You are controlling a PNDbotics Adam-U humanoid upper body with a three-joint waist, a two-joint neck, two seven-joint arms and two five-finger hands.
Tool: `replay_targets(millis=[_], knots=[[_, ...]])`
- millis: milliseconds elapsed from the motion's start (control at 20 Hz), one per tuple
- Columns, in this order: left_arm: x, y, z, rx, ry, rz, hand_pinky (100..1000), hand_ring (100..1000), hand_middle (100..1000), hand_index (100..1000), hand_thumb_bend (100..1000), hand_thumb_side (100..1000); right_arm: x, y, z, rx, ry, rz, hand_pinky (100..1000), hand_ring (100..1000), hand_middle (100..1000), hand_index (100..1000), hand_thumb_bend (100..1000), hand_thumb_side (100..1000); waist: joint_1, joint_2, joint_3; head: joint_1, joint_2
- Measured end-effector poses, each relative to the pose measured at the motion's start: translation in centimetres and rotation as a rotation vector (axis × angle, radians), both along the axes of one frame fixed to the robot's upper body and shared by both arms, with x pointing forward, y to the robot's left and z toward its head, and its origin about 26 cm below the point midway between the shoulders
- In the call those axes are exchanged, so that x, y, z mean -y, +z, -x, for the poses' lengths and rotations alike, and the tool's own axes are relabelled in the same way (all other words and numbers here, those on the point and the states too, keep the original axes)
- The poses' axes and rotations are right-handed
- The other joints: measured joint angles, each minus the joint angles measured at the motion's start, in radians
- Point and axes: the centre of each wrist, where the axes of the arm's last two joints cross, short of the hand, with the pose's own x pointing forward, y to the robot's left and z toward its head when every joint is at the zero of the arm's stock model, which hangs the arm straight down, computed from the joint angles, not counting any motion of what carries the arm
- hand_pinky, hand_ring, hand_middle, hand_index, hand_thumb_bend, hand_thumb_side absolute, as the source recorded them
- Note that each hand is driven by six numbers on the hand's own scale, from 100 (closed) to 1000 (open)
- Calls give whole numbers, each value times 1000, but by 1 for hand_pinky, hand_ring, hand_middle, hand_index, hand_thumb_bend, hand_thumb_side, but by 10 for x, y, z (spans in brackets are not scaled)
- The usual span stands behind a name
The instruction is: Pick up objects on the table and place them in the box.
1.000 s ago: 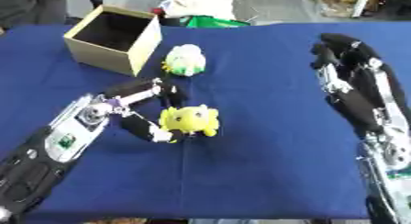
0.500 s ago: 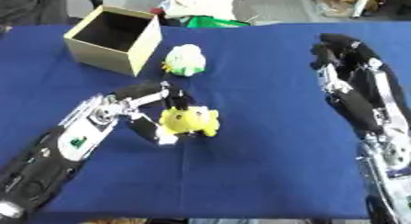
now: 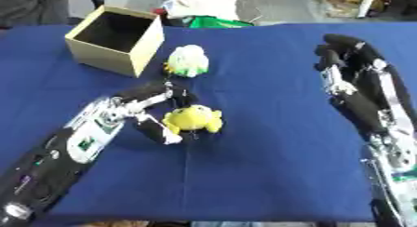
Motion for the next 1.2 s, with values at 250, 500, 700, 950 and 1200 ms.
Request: replay_targets(millis=[250,500,700,950,1200], knots=[[1,-3,-1,57,4,-55,627,601,565,781,360,144,0,0,0,0,0,0,725,832,634,794,100,411,0,0,0,0,0],[3,-4,-1,99,15,-56,563,529,481,705,216,100,0,0,0,0,0,0,725,832,634,795,100,411,0,0,1,0,0],[0,0,-2,139,58,-15,548,512,458,683,180,100,0,0,0,-1,0,0,725,832,634,795,100,411,0,0,4,0,0],[-11,33,-7,239,103,39,577,519,461,688,194,100,1,-2,1,-6,-2,0,725,832,634,795,100,411,1,-2,6,-1,0],[-37,84,-19,362,188,35,600,522,469,694,219,100,1,-3,1,-9,-3,0,725,832,634,795,100,411,2,-6,6,-3,0]])
